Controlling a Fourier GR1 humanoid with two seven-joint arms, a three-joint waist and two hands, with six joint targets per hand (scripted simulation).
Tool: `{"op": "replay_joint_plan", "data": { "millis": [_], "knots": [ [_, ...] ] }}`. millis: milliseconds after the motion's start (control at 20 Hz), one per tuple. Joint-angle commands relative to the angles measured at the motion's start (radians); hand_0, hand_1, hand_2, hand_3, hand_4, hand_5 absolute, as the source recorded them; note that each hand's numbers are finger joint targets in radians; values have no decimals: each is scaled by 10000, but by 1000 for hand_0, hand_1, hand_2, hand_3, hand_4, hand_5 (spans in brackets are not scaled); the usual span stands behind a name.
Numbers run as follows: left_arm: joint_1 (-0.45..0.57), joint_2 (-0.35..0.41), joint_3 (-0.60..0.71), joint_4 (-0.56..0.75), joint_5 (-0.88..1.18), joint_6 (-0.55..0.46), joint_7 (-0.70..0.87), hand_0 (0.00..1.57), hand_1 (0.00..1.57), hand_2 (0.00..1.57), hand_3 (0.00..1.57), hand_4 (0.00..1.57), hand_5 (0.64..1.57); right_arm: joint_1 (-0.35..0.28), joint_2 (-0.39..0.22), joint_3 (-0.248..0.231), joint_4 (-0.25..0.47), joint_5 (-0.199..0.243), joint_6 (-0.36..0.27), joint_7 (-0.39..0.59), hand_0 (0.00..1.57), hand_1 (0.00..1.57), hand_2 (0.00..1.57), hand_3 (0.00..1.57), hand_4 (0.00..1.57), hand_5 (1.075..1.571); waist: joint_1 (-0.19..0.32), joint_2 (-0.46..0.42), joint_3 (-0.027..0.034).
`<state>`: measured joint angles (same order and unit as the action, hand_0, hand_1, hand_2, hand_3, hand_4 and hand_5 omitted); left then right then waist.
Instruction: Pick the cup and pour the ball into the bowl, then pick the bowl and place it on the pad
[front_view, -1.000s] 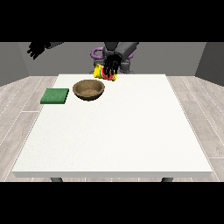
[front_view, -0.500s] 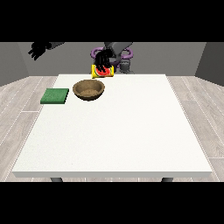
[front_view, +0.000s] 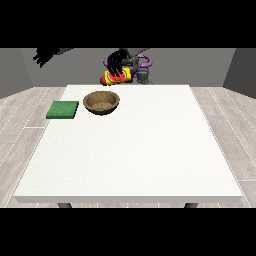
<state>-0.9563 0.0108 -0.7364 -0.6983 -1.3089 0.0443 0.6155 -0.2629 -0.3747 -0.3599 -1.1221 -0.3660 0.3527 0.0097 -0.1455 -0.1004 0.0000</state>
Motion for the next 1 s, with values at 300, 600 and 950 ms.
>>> {"op": "replay_joint_plan", "data": {
  "millis": [300, 600, 950],
  "knots": [
    [1078, 1499, 4339, -2435, 4358, 2672, -2188, 798, 798, 1187, 884, 1299, 1555, 638, -219, -400, -92, 48, -388, -8, 0, 0, 0, 114, 762, 1556, 1349, -258, -80],
    [1209, 1146, 7596, -4011, 8749, 2158, -3258, 0, 0, 0, 0, 1120, 1570, 545, 220, -346, -67, 273, -1098, -101, 0, 0, 0, 0, 788, 1555, 2229, -36, -154],
    [1201, 2482, 10063, -4623, 12778, -1345, -4463, 0, 0, 0, 0, 1057, 1566, 980, 1436, -228, 318, 731, -2146, -1121, 0, 0, 0, 0, 719, 1566, 3322, 818, -28]
  ]
}}
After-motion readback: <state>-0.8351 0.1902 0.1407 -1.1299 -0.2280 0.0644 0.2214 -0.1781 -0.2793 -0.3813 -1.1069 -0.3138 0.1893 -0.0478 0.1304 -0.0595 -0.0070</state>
